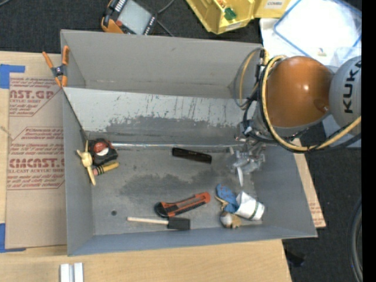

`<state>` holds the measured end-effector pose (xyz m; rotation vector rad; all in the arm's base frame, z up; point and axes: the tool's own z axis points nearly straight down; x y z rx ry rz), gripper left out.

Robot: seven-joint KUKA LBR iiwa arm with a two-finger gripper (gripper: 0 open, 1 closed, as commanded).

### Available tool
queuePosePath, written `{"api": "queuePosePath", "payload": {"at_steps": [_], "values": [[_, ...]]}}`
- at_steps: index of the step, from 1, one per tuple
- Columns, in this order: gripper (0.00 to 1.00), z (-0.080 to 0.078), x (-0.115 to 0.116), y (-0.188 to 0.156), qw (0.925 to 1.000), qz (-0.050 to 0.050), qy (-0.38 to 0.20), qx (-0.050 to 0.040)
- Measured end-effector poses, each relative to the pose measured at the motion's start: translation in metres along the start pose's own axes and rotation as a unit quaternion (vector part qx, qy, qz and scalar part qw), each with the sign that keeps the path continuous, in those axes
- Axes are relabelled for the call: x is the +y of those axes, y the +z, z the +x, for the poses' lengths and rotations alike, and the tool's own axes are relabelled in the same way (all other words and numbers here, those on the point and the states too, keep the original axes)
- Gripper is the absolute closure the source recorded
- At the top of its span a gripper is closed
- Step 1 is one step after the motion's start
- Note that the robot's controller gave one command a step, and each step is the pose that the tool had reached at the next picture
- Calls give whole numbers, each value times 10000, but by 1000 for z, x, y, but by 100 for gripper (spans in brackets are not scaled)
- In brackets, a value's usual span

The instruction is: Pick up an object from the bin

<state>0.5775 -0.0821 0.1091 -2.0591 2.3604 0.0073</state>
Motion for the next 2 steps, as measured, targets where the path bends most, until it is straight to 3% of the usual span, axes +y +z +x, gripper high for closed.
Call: {"api": "queuePosePath", "payload": {"at_steps": [2], "values": [[100, 0, 0, 0, 10000, 0, 0, 0]]}}
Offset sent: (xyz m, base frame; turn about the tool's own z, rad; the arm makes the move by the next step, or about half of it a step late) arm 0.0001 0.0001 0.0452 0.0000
